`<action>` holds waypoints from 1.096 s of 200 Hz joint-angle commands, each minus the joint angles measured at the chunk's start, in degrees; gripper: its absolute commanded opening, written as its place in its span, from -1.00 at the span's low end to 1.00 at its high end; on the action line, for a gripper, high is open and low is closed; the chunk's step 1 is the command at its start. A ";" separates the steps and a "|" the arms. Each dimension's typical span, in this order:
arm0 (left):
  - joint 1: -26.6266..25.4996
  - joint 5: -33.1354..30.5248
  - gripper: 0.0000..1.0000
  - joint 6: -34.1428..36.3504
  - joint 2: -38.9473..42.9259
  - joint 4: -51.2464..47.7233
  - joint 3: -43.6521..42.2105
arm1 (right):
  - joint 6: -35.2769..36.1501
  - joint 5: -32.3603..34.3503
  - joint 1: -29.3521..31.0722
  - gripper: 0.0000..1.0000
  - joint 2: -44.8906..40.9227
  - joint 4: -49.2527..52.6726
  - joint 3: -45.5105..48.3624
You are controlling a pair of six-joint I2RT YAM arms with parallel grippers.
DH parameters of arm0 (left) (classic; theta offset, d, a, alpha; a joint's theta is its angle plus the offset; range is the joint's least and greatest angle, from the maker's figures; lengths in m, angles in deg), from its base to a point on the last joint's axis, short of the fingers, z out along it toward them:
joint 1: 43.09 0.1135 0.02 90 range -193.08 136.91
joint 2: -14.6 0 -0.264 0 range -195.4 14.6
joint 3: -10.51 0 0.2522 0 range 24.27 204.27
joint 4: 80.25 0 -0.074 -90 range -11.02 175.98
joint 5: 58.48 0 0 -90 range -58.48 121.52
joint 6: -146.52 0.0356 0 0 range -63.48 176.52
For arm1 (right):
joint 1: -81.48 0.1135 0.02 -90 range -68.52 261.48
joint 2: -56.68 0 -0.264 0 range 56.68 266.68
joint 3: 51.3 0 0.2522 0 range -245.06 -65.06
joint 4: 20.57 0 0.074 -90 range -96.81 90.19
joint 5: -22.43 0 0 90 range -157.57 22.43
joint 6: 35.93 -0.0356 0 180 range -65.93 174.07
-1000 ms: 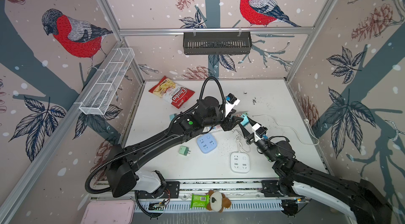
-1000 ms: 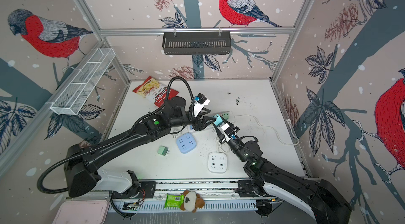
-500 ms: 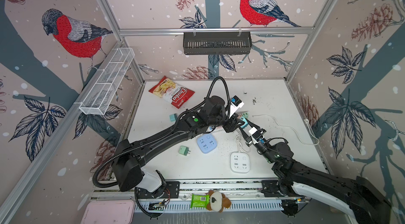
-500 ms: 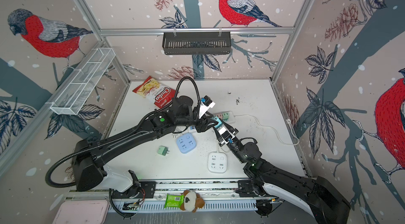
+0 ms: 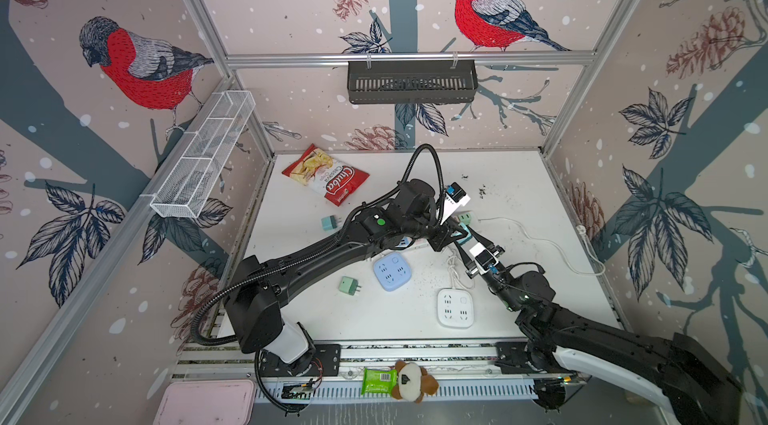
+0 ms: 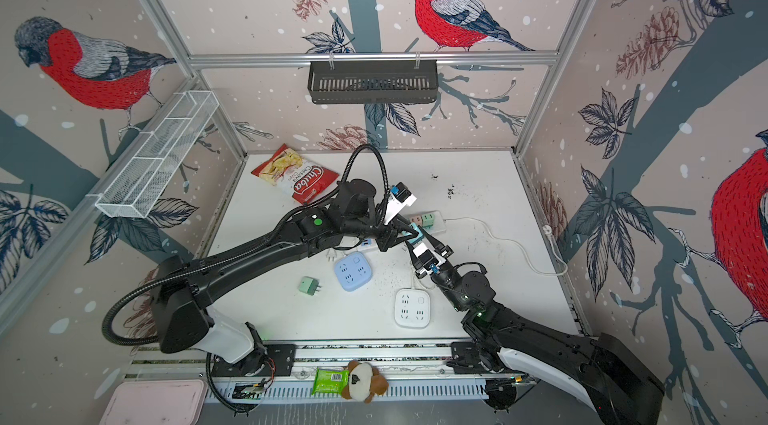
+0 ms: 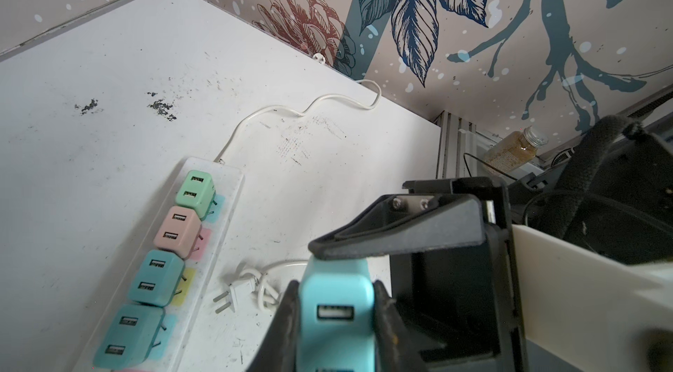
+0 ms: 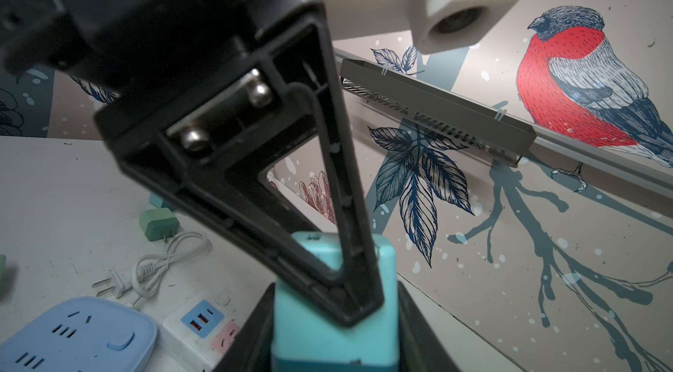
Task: Insert the plug
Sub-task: 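Close the left gripper on the teal charger held by the right gripper, then withdraw the open right gripper while the left gripper carries the charger to the strip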
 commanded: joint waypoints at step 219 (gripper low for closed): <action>9.09 -24.44 -1.00 24.35 -7.34 -1.17 -3.56 | -4.05 -0.58 -2.26 0.91 -9.43 -4.85 4.23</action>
